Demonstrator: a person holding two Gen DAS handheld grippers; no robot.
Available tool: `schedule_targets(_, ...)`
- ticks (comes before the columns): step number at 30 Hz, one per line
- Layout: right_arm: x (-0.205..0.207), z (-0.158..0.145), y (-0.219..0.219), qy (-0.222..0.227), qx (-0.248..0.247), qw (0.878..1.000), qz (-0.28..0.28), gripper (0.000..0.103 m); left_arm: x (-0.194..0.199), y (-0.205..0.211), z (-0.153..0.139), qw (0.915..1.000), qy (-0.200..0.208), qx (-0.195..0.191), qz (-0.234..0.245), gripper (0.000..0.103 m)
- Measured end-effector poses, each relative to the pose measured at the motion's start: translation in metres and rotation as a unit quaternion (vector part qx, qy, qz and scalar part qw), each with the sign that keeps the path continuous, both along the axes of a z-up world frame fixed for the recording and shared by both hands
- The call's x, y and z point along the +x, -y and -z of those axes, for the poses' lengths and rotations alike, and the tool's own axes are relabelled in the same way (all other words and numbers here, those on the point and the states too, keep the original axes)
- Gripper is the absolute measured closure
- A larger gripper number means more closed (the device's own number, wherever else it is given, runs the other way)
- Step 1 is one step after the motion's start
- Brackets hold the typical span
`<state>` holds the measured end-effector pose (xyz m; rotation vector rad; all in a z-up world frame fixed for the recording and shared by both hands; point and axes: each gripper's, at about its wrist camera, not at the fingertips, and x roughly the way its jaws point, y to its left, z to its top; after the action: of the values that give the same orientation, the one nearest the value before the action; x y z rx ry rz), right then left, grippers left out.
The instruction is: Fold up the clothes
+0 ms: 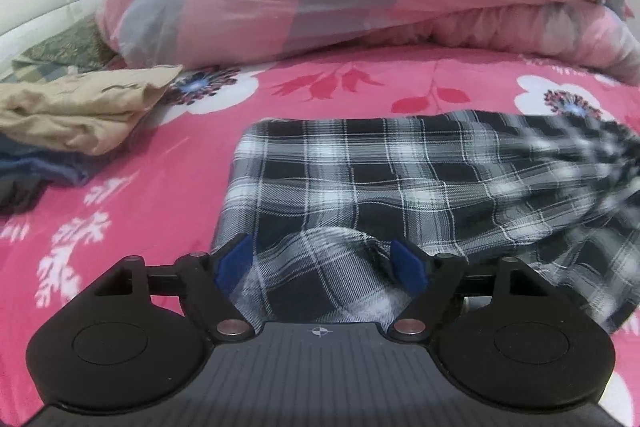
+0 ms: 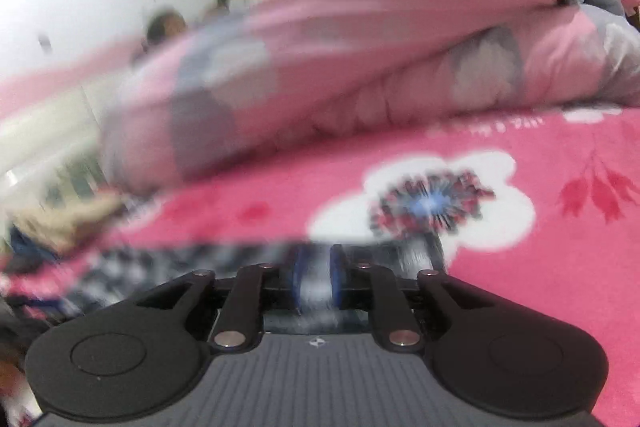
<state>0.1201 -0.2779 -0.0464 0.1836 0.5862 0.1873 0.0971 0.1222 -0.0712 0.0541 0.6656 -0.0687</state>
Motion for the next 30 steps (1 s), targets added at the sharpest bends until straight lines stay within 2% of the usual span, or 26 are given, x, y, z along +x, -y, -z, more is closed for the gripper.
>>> schedule_targets(3, 0.007, 0.031, 0.003, -0.017, -0.009, 1.000, 0.006, 0.088, -0.015, -0.013, -0.011, 0.9997, 0.008, -0.020, -0.013, 0.027)
schedule_targets(6, 0.007, 0.029, -0.006, -0.024, -0.038, 0.999, 0.012, 0.087, -0.031, -0.032, -0.029, 0.9986, 0.028, -0.031, -0.033, 0.027)
schedule_targets(8, 0.005, 0.030, -0.012, -0.014, -0.062, 0.998, 0.012, 0.086, -0.042, -0.048, -0.054, 0.9956, 0.060, -0.039, -0.060, 0.027)
schedule_targets(10, 0.003, 0.031, -0.017, -0.007, -0.080, 0.997, 0.011, 0.086, -0.053, -0.067, -0.089, 0.9866, 0.120, -0.068, -0.088, 0.027)
schedule_targets(13, 0.002, 0.030, -0.018, -0.005, -0.084, 0.996, 0.011, 0.085, -0.074, -0.090, -0.135, 0.9612, 0.220, -0.132, -0.101, 0.024)
schedule_targets(15, 0.000, 0.031, -0.020, -0.003, -0.088, 0.996, 0.011, 0.085, -0.082, -0.096, -0.143, 0.9511, 0.250, -0.158, -0.089, 0.022)
schedule_targets(16, 0.000, 0.031, -0.022, -0.004, -0.092, 0.996, 0.011, 0.085, -0.082, -0.095, -0.139, 0.9500, 0.254, -0.160, -0.085, 0.022)
schedule_targets(18, -0.002, 0.028, -0.027, -0.003, -0.109, 0.994, 0.011, 0.085, -0.077, -0.089, -0.118, 0.9563, 0.241, -0.144, -0.083, 0.022)
schedule_targets(21, -0.012, 0.014, -0.040, 0.002, -0.137, 0.991, 0.009, 0.074, -0.059, -0.075, -0.075, 0.9708, 0.195, -0.107, -0.090, 0.027)
schedule_targets(22, -0.019, 0.006, -0.046, 0.013, -0.140, 0.990, 0.007, 0.073, -0.052, -0.072, -0.061, 0.9750, 0.181, -0.097, -0.086, 0.032)
schedule_targets(25, -0.035, -0.024, -0.079, 0.052, -0.121, 0.991, -0.035, 0.074, -0.033, -0.062, -0.029, 0.9831, 0.156, -0.073, -0.061, 0.056)
schedule_targets(27, -0.030, -0.039, -0.116, 0.055, -0.116, 0.988, -0.084, 0.074, -0.021, -0.063, -0.011, 0.9859, 0.134, -0.087, -0.048, 0.060)
schedule_targets(29, -0.017, -0.050, -0.155, 0.046, -0.104, 0.984, -0.134, 0.074, -0.017, -0.066, 0.005, 0.9868, 0.107, -0.115, -0.040, 0.073)
schedule_targets(30, -0.005, -0.051, -0.173, 0.036, -0.096, 0.983, -0.153, 0.074, -0.014, -0.067, 0.012, 0.9879, 0.097, -0.115, -0.038, 0.075)
